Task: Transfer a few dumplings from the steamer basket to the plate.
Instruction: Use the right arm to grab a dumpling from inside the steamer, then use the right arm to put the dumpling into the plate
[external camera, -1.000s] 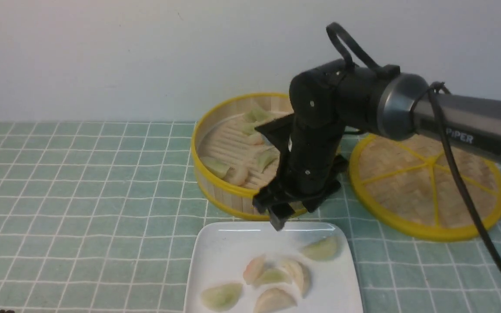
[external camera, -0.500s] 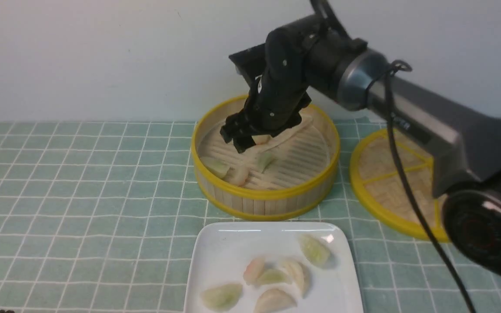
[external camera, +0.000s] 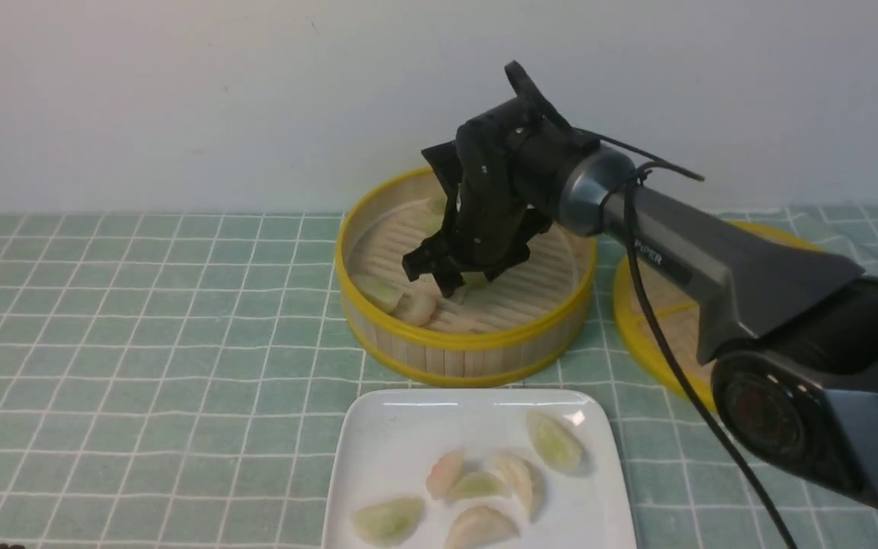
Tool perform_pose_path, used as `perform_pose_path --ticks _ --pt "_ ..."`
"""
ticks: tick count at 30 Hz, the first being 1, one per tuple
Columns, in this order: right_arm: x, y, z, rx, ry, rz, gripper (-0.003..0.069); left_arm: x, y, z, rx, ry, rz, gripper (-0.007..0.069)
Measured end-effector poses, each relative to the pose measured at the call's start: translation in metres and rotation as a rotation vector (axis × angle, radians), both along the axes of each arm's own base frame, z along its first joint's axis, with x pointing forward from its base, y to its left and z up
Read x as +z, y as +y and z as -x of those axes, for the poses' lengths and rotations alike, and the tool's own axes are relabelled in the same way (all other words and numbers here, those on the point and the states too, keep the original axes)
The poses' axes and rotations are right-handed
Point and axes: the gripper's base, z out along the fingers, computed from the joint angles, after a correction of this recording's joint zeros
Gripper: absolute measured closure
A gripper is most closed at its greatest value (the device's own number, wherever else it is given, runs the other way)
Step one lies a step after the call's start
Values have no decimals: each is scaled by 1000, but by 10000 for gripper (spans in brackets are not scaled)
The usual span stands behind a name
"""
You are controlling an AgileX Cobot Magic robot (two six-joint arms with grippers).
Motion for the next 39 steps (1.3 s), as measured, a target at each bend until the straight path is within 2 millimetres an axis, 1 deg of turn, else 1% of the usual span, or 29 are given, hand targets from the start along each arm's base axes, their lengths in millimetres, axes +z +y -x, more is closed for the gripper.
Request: perform_pose_path --ticks 2,4,6,7,8,11,13,14,15,16,17,19,21,22,23,24,26,27,28,29,31,35,37,38,39 --pt "2 -1 0 5 1 4 336 0 0 0 0 0 0 631" --pt "11 -5 1 8 7 18 334 0 0 0 0 0 0 631" --pt "33 -9 4 13 -15 1 334 0 0 0 0 0 0 631" --pt "37 -9 5 15 -19 -3 334 0 0 0 0 0 0 631" --pt "63 -12 13 30 -40 -34 334 0 0 0 0 0 0 631" --pt "116 -19 43 59 -65 -89 334 0 0 0 0 0 0 631" --pt "137 -25 65 77 -64 -100 334 0 0 0 0 0 0 631" --pt "143 -28 77 89 -55 -96 334 0 0 0 0 0 0 631" --pt "143 -28 79 90 -52 -95 334 0 0 0 0 0 0 631" --pt "144 -32 96 109 -25 -80 334 0 0 0 0 0 0 631" --pt "136 -35 111 126 22 -54 334 0 0 0 0 0 0 631" --pt "123 -37 133 153 88 -20 334 0 0 0 0 0 0 631" --pt "104 -41 158 178 170 21 334 0 0 0 0 0 0 631" --pt "97 -43 168 185 202 34 334 0 0 0 0 0 0 631" --pt "86 -45 178 191 249 51 334 0 0 0 0 0 0 631" --pt "81 -46 182 193 268 59 334 0 0 0 0 0 0 631" --pt "53 -54 201 189 370 108 334 0 0 0 0 0 0 631" --pt "53 -54 202 190 370 107 334 0 0 0 0 0 0 631" --pt "39 -59 210 186 408 134 334 0 0 0 0 0 0 631" --pt "33 -61 212 184 416 141 334 0 0 0 0 0 0 631" --pt "29 -61 213 181 410 137 334 0 0 0 0 0 0 631" --pt "29 -56 205 180 322 78 333 0 0 0 0 0 0 631" --pt "30 -53 201 179 280 49 299 0 0 0 0 0 0 631" --pt "30 -52 201 179 273 45 293 0 0 0 0 0 0 631" --pt "30 -51 199 178 252 30 249 0 0 0 0 0 0 631"
